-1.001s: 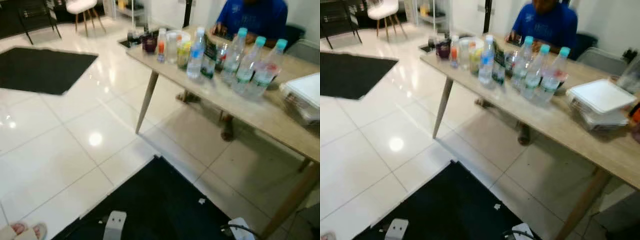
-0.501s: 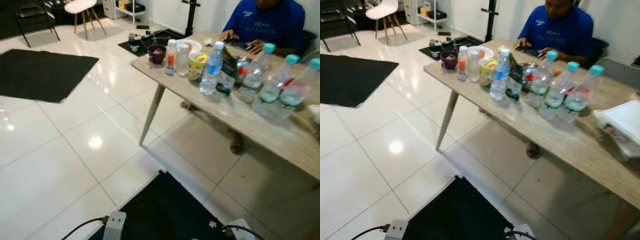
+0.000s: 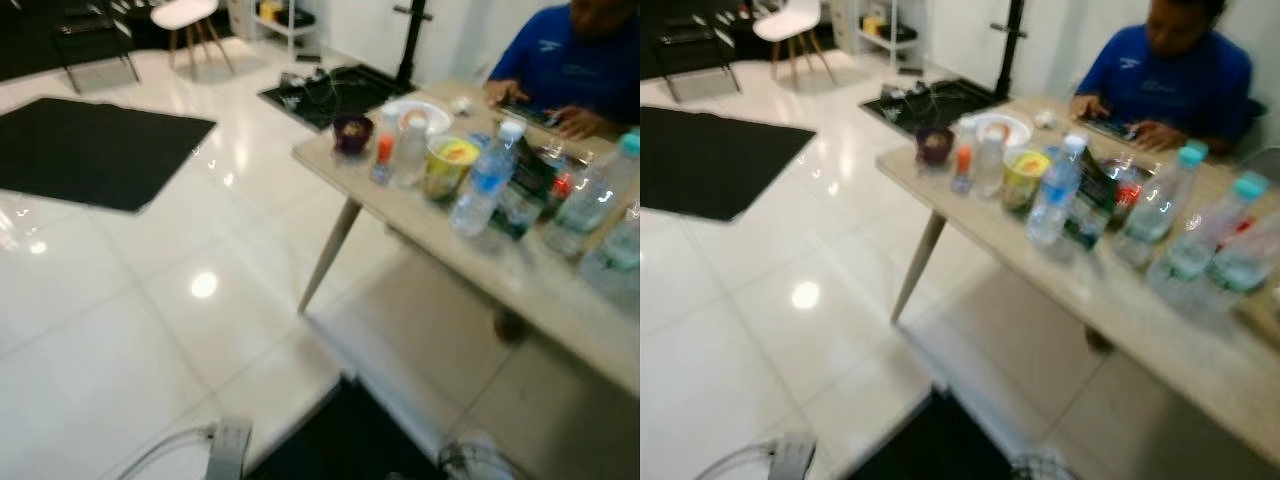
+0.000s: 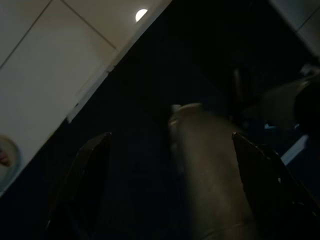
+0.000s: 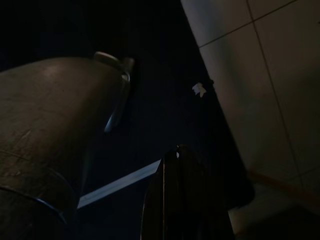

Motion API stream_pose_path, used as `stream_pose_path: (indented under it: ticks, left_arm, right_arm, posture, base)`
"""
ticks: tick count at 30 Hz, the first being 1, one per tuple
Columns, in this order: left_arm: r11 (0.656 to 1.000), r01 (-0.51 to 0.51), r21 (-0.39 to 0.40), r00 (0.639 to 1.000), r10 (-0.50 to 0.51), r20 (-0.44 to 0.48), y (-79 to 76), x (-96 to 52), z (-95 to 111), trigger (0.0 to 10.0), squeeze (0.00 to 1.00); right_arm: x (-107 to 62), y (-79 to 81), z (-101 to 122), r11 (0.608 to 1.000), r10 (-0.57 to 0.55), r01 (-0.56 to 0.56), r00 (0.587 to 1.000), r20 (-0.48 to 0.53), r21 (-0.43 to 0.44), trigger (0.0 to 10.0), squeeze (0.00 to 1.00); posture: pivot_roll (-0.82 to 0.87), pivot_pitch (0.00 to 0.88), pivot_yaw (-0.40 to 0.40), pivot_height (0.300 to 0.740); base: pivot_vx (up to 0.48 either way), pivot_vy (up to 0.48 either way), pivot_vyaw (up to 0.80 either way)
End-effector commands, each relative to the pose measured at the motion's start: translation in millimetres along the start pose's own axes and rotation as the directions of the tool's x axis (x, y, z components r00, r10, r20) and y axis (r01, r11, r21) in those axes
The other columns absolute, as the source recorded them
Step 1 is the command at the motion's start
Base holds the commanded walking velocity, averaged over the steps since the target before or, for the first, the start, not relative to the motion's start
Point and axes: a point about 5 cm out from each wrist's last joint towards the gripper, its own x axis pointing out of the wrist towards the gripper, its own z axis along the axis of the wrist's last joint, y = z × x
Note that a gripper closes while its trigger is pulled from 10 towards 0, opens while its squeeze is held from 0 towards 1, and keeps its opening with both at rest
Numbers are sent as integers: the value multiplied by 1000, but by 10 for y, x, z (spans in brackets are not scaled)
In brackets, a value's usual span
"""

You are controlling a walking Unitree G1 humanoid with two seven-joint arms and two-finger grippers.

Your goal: Restocking fridge

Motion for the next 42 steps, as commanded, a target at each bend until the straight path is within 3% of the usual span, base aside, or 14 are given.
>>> stream_pose_path:
  ticks: [1, 13, 23, 33, 42]
  left_arm:
    - [1000, 10, -28, 1000, -11, -29, -38, -12, -110, 10000, 0]
    - [1000, 19, -22, 999, -19, -34, -47, -10, -111, 10000, 0]
    - [998, 38, -46, 999, -40, -34, -75, -9, -123, 10000, 0]
    - [999, 26, -39, 999, -27, -31, -48, -11, -109, 10000, 0]
    - [999, 22, -25, 999, -23, -36, -32, -17, -124, 10000, 0]
  right_arm:
    - [-10, 18, -84, 1000, 2, -1, 1000, -30, 13, 10000, 0]
    - [-8, 25, -79, 1000, 1, -1, 1000, -29, 12, 10000, 0]
    - [-9, 23, -80, 1000, 0, 1, 1000, -29, 11, 10000, 0]
    - [-11, 9, -83, 1000, -2, 2, 1000, -30, 2, 10000, 0]
    - [-15, 10, -105, 1000, 5, -6, 999, -40, -12, 10000, 0]
  posture:
    - [-28, 54, -41, 740]
    - [-30, 54, -40, 740]
    - [-32, 53, -41, 740]
    - [-32, 51, -40, 740]
    - [-31, 36, -38, 740]
  base:
    - [0, 0, 0]
    - [0, 0, 0]
    - [101, -354, 0]
    - [0, 0, 0]
    - [0, 0, -763]
